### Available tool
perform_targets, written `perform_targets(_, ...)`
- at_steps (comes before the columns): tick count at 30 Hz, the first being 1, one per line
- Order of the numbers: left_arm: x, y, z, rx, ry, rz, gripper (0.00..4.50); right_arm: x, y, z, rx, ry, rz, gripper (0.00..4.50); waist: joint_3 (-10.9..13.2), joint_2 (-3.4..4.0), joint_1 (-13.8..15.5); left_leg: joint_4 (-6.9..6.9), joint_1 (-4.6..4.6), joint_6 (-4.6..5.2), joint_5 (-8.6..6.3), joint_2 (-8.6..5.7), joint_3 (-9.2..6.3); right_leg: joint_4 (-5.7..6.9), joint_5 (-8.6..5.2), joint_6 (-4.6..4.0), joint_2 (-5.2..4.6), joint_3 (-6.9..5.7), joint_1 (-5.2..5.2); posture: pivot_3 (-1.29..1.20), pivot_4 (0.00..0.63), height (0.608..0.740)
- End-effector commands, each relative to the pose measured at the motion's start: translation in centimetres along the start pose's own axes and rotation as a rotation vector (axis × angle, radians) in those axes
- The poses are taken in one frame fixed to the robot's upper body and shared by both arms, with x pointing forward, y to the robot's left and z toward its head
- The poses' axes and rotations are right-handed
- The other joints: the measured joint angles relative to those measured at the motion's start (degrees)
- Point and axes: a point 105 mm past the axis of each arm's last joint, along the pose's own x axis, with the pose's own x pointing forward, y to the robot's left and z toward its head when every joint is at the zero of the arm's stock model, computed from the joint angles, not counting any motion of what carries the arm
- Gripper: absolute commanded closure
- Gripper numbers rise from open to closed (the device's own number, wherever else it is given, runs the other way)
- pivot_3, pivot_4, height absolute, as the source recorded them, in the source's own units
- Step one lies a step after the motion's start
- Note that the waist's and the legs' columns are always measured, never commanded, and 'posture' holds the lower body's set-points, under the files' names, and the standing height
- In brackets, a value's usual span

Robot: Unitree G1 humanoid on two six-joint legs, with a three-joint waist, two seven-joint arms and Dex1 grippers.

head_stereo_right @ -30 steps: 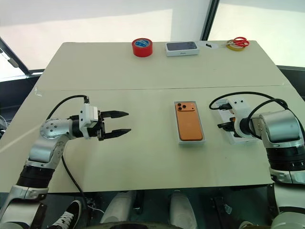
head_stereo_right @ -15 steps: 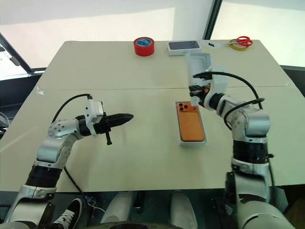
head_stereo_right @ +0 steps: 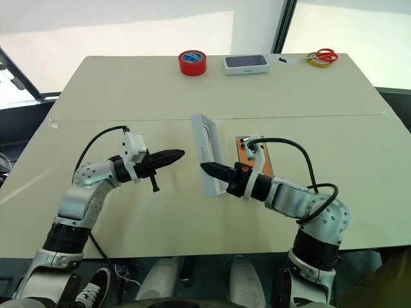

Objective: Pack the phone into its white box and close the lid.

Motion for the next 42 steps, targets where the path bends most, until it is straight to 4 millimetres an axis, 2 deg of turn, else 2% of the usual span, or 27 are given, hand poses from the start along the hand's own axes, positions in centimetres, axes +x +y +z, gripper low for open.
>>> perform_targets(1, 1.0, -1.1, 1.0, 0.026, -0.037, -0.034, 4.48, 0.0, -0.3, 0.7, 0.061, 0.009, 0.009, 4.50, 0.00, 0.00, -0.01, 0.00, -0.01, 0.01, 0.00, 0.00, 0.01, 0.00, 0.00, 0.00, 0.00, 0.00, -0.01, 0.00, 0.150, 0.738)
perform_targets(5, 2.0, -2.3, 0.0, 0.016, -0.023, -0.056, 4.48, -0.4, -3.1, 1.9, 0.110, 0.009, -0.126, 4.50, -0.01, -0.01, 0.13, 0.04, 0.03, 0.12, 0.07, 0.00, 0.09, -0.05, 0.00, 0.00, -0.01, 0.04, 0.11, 0.00, 0.150, 0.738)
perform_targets(7, 2.5, -2.6, -0.3, 0.008, -0.020, -0.059, 4.48, -0.7, -3.7, 2.6, 0.107, -0.001, -0.162, 4.50, -0.01, -0.02, 0.22, 0.08, 0.03, 0.12, 0.07, 0.00, 0.09, -0.07, 0.00, 0.00, -0.02, 0.04, 0.14, 0.00, 0.150, 0.738)
perform_targets(10, 3.6, -3.1, -0.9, -0.012, -0.021, -0.065, 4.48, -1.1, -3.5, 3.4, 0.110, -0.030, -0.134, 4.50, -0.02, -0.02, 0.28, 0.12, 0.03, 0.14, 0.08, 0.00, 0.09, -0.08, 0.00, 0.00, -0.04, 0.03, 0.24, 0.00, 0.150, 0.738)
perform_targets(13, 4.7, -3.4, -1.3, -0.030, -0.027, -0.068, 4.50, -1.6, -3.8, 3.3, 0.126, -0.031, -0.132, 3.55, -0.02, -0.02, 0.28, 0.19, 0.00, 0.18, 0.08, 0.00, 0.09, -0.10, 0.00, 0.00, -0.04, 0.02, 0.41, 0.00, 0.150, 0.738)
perform_targets(17, 6.9, -3.8, -1.6, -0.071, -0.049, -0.071, 4.50, -3.4, -4.1, 4.2, 0.037, -0.047, -0.172, 1.41, -0.01, -0.02, 0.41, 0.26, -0.04, 0.22, 0.08, 0.00, 0.09, -0.10, 0.00, 0.00, -0.04, -0.01, 0.41, 0.00, 0.150, 0.738)
perform_targets(19, 7.9, -3.9, -1.7, -0.090, -0.047, -0.073, 4.50, -4.7, -4.7, 5.1, -0.053, -0.064, -0.233, 0.49, -0.01, -0.03, 0.38, 0.33, -0.09, 0.27, 0.07, 0.00, 0.09, -0.13, 0.00, 0.01, -0.04, -0.02, 0.42, 0.00, 0.150, 0.738)
perform_targets(21, 9.5, -4.2, -1.5, -0.114, -0.055, -0.075, 4.50, -7.3, -6.0, 7.2, -0.140, -0.131, -0.333, 0.49, 0.00, -0.03, 0.52, 0.38, -0.10, 0.32, 0.06, 0.00, 0.13, -0.15, 0.00, 0.01, -0.04, -0.02, 0.44, 0.00, 0.150, 0.738)
perform_targets(23, 10.7, -4.8, -1.3, -0.120, -0.061, -0.097, 4.50, -9.1, -6.3, 9.0, -0.287, -0.172, -0.387, 0.49, 0.02, -0.06, 0.78, 0.45, -0.13, 0.35, 0.05, 0.00, 0.15, -0.17, 0.00, 0.02, -0.04, -0.05, 0.46, 0.00, 0.150, 0.738)
perform_targets(25, 11.3, -5.4, -1.1, -0.115, -0.068, -0.123, 4.50, -9.9, -6.8, 10.2, -0.386, -0.184, -0.442, 0.49, 0.02, -0.07, 0.48, 0.50, -0.13, 0.39, 0.02, 0.00, 0.16, -0.23, 0.00, 0.03, -0.02, -0.07, 0.49, 0.00, 0.150, 0.738)
perform_targets(27, 11.5, -5.6, -1.2, -0.119, -0.064, -0.131, 4.50, -10.6, -8.2, 11.4, -0.622, -0.160, -0.586, 0.49, 0.02, -0.07, 0.18, 0.48, -0.10, 0.42, 0.00, 0.01, 0.21, -0.23, 0.00, 0.05, -0.01, -0.01, 0.49, 0.00, 0.150, 0.738)
perform_targets(28, 11.5, -5.5, -1.3, -0.114, -0.060, -0.133, 4.50, -10.7, -8.6, 11.7, -0.686, -0.168, -0.615, 0.49, 0.02, -0.07, 0.15, 0.45, -0.09, 0.42, 0.01, 0.03, 0.24, -0.21, 0.01, 0.07, 0.01, 0.01, 0.45, 0.00, 0.150, 0.738)
perform_targets(31, 10.6, -4.8, -1.8, -0.104, -0.032, -0.125, 4.50, -10.5, -9.2, 11.5, -0.864, -0.171, -0.689, 0.49, 0.03, -0.06, 0.36, 0.41, -0.04, 0.41, 0.01, 0.12, 0.23, -0.12, 0.06, 0.17, 0.10, 0.00, 0.43, 0.00, 0.150, 0.738)
perform_targets(33, 9.7, -4.3, -2.1, -0.087, -0.007, -0.127, 4.50, -10.6, -10.0, 10.9, -1.042, -0.114, -0.775, 1.02, 0.02, -0.05, 0.46, 0.41, -0.03, 0.40, 0.02, 0.15, 0.19, -0.10, 0.07, 0.19, 0.14, -0.03, 0.44, 0.00, 0.150, 0.738)
perform_targets(34, 9.3, -4.0, -2.2, -0.077, 0.003, -0.120, 4.50, -10.6, -10.2, 10.9, -1.060, -0.130, -0.799, 1.31, 0.02, -0.05, 0.46, 0.40, -0.02, 0.39, 0.02, 0.15, 0.20, -0.10, 0.06, 0.18, 0.14, -0.03, 0.44, 0.00, 0.150, 0.738)
perform_targets(37, 8.5, -2.9, -2.6, -0.060, 0.029, -0.089, 4.50, -10.5, -10.4, 11.1, -1.112, -0.149, -0.839, 2.92, 0.03, -0.03, 0.45, 0.45, -0.04, 0.38, 0.02, 0.13, 0.25, -0.12, 0.03, 0.12, 0.09, 0.05, 0.44, 0.00, 0.150, 0.738)
perform_targets(40, 8.6, -1.4, -3.2, -0.027, 0.066, -0.008, 4.50, -10.0, -10.5, 10.7, -1.124, -0.148, -0.839, 4.47, 0.03, -0.06, 0.80, 0.52, -0.01, 0.36, 0.00, 0.10, 0.26, -0.14, 0.01, 0.06, 0.04, 0.05, 0.51, 0.00, 0.150, 0.738)
perform_targets(42, 9.3, -0.6, -2.9, -0.072, 0.044, 0.052, 4.50, -9.8, -10.6, 10.6, -1.131, -0.149, -0.845, 4.47, 0.04, -0.06, 1.30, 0.52, 0.00, 0.27, -0.06, 0.10, 0.25, -0.14, 0.01, 0.06, 0.04, 0.05, 0.52, 0.00, 0.150, 0.738)
